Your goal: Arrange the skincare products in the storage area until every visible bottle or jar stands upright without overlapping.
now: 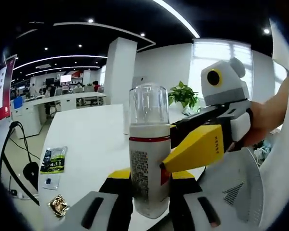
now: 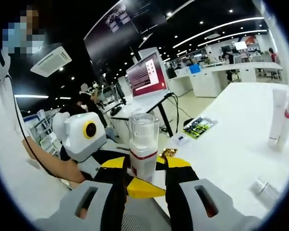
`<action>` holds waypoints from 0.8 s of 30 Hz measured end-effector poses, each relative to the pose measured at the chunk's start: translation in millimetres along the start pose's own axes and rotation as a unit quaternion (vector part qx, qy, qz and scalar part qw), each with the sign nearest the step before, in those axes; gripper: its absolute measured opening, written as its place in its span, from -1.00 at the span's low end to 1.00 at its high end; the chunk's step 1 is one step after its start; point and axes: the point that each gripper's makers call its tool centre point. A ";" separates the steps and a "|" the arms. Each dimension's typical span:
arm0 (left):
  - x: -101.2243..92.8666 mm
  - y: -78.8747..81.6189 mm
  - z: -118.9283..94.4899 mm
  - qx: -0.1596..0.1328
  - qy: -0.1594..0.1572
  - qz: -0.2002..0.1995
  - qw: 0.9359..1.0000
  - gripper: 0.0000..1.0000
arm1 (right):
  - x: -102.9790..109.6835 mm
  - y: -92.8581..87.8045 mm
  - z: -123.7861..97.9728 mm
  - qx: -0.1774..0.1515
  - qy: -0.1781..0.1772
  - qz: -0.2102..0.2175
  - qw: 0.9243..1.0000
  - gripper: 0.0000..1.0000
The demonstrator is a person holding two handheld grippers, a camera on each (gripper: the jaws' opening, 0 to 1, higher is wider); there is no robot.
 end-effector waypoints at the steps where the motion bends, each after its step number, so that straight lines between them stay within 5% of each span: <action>1: -1.2 -0.7 0.8 0.002 -0.002 0.001 1.000 -0.46 | -0.4 -0.5 -0.4 0.000 -0.001 0.001 1.000 -0.44; 24: -8.1 -3.2 1.6 0.011 -0.025 -0.022 0.999 -0.46 | -4.3 -6.2 -14.6 -0.004 -0.005 0.011 1.000 -0.45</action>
Point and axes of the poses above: the point that each gripper's makers call its tool centre point, and the gripper's own axes: z roughly forward along the fingers, x roughly to its left, y roughly out of its top, and after that the axes turned 4 degrees about z, right-handed
